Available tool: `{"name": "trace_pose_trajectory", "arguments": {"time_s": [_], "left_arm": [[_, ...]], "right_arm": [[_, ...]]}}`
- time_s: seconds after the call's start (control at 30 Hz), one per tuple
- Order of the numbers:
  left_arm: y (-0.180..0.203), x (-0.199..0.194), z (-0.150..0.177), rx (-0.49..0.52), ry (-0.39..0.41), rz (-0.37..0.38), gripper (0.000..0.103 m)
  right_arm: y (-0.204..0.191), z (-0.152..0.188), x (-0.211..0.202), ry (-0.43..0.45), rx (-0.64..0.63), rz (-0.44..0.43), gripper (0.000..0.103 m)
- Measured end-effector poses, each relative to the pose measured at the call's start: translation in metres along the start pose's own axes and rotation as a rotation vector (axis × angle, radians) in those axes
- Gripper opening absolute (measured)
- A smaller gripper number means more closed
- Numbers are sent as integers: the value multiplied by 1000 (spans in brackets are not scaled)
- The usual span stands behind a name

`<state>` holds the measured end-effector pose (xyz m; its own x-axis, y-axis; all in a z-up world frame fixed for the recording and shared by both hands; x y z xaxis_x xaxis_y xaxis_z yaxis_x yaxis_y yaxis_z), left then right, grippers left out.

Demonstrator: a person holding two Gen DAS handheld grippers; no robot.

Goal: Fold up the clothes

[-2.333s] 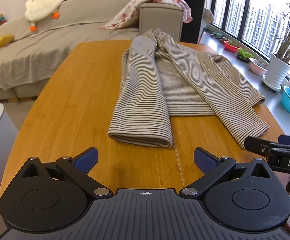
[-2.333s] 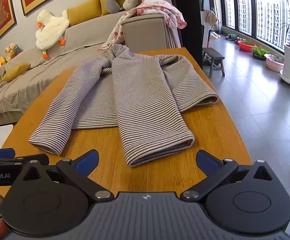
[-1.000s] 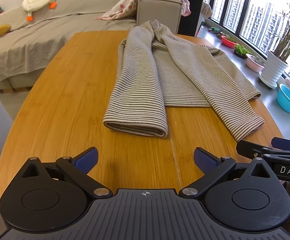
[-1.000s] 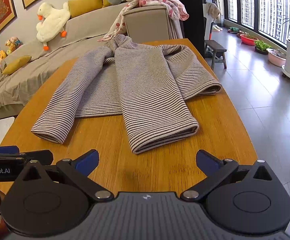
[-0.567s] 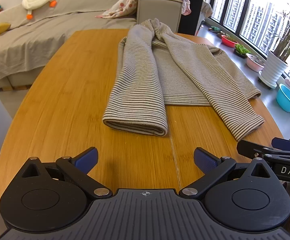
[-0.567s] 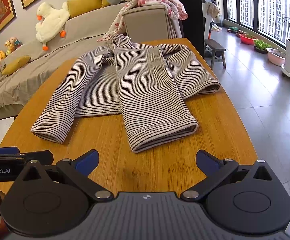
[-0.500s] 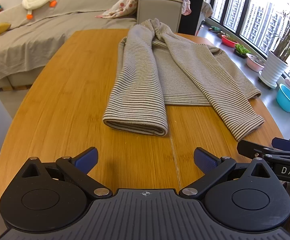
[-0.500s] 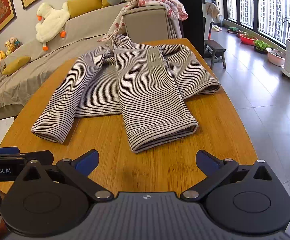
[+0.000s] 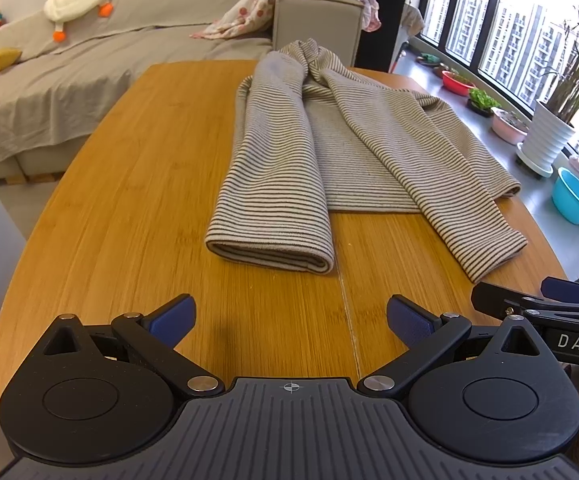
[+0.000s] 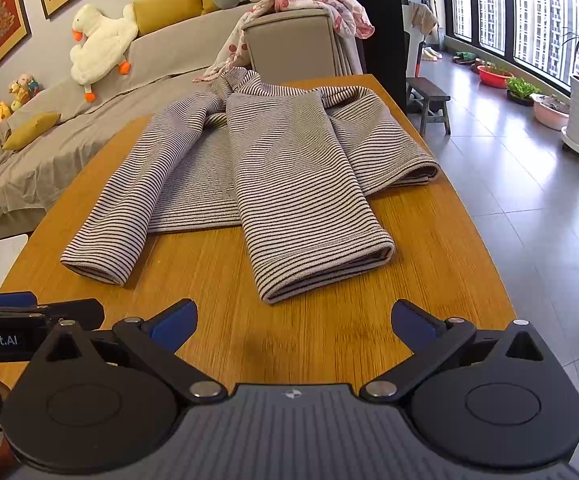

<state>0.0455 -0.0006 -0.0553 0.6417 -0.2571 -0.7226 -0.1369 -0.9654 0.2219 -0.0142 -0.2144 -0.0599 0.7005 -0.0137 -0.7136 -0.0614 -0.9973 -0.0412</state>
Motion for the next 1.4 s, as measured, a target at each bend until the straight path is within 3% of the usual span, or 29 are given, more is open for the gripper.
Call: {"name": "trace_pose_trajectory", "arguments": {"time_s": [0.87, 1.07, 1.23, 1.4], "left_arm": [[2, 3, -1, 15, -4, 3, 103], [2, 7, -4, 23, -10, 33, 103], [-2, 8, -32, 48, 13, 88, 103], [-15, 15, -89, 59, 98, 167, 103]], "right_arm": [[-2, 0, 3, -7, -11, 4, 103], [-5, -2, 10, -13, -19, -12, 103], [2, -16, 15, 4, -22, 1, 103], [6, -58, 29, 67, -3, -47, 103]]}}
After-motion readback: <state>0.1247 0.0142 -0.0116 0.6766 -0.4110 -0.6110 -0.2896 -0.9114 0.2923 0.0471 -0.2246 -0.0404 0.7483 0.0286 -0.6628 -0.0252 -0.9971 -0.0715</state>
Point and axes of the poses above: each gripper's, at about its wrist camera, not at the fingertips, and x roughly the way its jaws point, y to its right, z to its underside, the point moved 7 cm from there along x, roughly the way its jaws point, and after that the axes turned 11 degrees about z, right-handed, at the moved point
